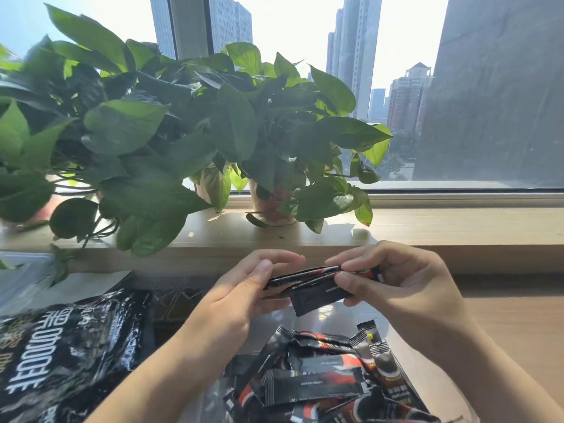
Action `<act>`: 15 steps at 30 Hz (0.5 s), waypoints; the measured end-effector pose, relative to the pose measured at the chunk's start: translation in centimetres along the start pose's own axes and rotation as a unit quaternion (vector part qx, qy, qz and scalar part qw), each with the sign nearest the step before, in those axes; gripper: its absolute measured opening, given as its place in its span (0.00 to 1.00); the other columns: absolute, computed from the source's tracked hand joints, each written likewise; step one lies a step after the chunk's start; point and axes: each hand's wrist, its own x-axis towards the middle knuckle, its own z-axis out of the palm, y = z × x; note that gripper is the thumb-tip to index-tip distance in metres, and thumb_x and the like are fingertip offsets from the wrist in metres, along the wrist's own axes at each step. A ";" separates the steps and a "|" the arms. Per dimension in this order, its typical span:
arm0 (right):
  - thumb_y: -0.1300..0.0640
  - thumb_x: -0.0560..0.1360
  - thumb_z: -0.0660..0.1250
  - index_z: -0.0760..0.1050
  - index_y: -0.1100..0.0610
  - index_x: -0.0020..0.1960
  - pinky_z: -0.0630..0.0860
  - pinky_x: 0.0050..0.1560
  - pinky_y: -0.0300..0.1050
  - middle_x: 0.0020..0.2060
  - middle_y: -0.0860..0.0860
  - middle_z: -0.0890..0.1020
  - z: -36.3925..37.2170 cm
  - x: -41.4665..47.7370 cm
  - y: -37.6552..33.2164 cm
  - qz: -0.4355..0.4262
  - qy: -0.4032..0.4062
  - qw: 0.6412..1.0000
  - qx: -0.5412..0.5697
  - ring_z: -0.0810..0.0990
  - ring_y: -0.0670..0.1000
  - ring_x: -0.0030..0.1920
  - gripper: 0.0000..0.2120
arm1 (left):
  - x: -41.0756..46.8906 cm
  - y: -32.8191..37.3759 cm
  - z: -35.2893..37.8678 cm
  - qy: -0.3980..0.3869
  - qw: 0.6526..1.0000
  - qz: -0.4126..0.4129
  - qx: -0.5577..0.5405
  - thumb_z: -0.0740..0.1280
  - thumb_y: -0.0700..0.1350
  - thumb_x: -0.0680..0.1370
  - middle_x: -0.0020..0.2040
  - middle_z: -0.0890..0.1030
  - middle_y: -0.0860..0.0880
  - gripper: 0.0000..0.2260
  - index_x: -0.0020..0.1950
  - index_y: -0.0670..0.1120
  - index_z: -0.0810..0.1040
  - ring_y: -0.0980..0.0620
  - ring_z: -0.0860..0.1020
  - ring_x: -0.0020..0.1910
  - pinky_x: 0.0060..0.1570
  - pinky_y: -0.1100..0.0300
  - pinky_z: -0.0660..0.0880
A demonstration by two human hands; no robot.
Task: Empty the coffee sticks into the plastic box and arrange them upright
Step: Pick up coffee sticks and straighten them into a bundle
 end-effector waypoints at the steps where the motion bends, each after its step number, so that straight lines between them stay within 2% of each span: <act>1: 0.70 0.64 0.74 0.80 0.70 0.37 0.83 0.34 0.43 0.42 0.60 0.87 0.0 0.0 0.0 0.001 -0.002 1.000 -0.002 0.86 0.57 0.38 0.04 | 0.0 0.1 0.1 -0.002 1.000 -0.021 0.005 0.65 0.57 0.81 0.55 0.86 0.45 0.12 0.56 0.52 0.82 0.42 0.84 0.52 0.51 0.50 0.81; 4: 0.69 0.64 0.74 0.81 0.69 0.41 0.84 0.36 0.43 0.44 0.59 0.88 0.1 0.1 0.1 0.026 -0.015 0.999 -0.018 0.86 0.58 0.40 0.07 | -0.3 0.6 0.5 -0.022 0.998 -0.063 -0.009 0.64 0.55 0.74 0.35 0.83 0.42 0.15 0.56 0.52 0.81 0.43 0.82 0.32 0.33 0.58 0.79; 6: 0.68 0.65 0.74 0.79 0.69 0.44 0.84 0.39 0.44 0.47 0.58 0.88 0.1 0.1 0.2 0.048 -0.037 0.998 -0.024 0.87 0.59 0.44 0.08 | -0.5 0.8 0.7 -0.033 0.998 -0.058 0.008 0.63 0.54 0.76 0.31 0.81 0.45 0.13 0.57 0.51 0.80 0.49 0.77 0.25 0.27 0.62 0.74; 8: 0.69 0.67 0.73 0.76 0.68 0.46 0.84 0.41 0.45 0.49 0.58 0.87 0.3 0.1 0.4 0.067 -0.061 0.996 -0.020 0.87 0.58 0.46 0.09 | -0.4 0.6 0.6 -0.038 0.997 -0.046 0.043 0.63 0.54 0.79 0.31 0.80 0.49 0.10 0.55 0.52 0.80 0.52 0.74 0.25 0.26 0.65 0.70; 10: 0.68 0.68 0.72 0.73 0.66 0.48 0.84 0.42 0.44 0.49 0.60 0.87 0.3 0.0 0.4 0.086 -0.069 0.994 -0.013 0.87 0.57 0.45 0.11 | -0.5 0.5 0.6 -0.037 0.995 -0.045 0.076 0.63 0.54 0.78 0.31 0.78 0.52 0.10 0.53 0.54 0.81 0.53 0.71 0.26 0.26 0.67 0.68; 13: 0.71 0.72 0.71 0.72 0.62 0.53 0.83 0.45 0.45 0.51 0.60 0.86 0.2 -0.1 0.2 0.116 -0.094 0.988 -0.027 0.86 0.57 0.46 0.14 | -0.5 0.5 0.6 -0.036 0.994 -0.043 0.093 0.63 0.54 0.75 0.32 0.76 0.49 0.11 0.52 0.54 0.82 0.53 0.70 0.27 0.27 0.66 0.68; 15: 0.71 0.74 0.71 0.74 0.59 0.55 0.84 0.46 0.46 0.50 0.55 0.87 0.1 -0.2 0.3 0.142 -0.119 0.979 -0.084 0.87 0.57 0.46 0.14 | -0.6 0.5 0.6 -0.043 0.992 -0.046 0.105 0.63 0.55 0.75 0.35 0.78 0.46 0.12 0.52 0.54 0.82 0.51 0.72 0.29 0.32 0.60 0.71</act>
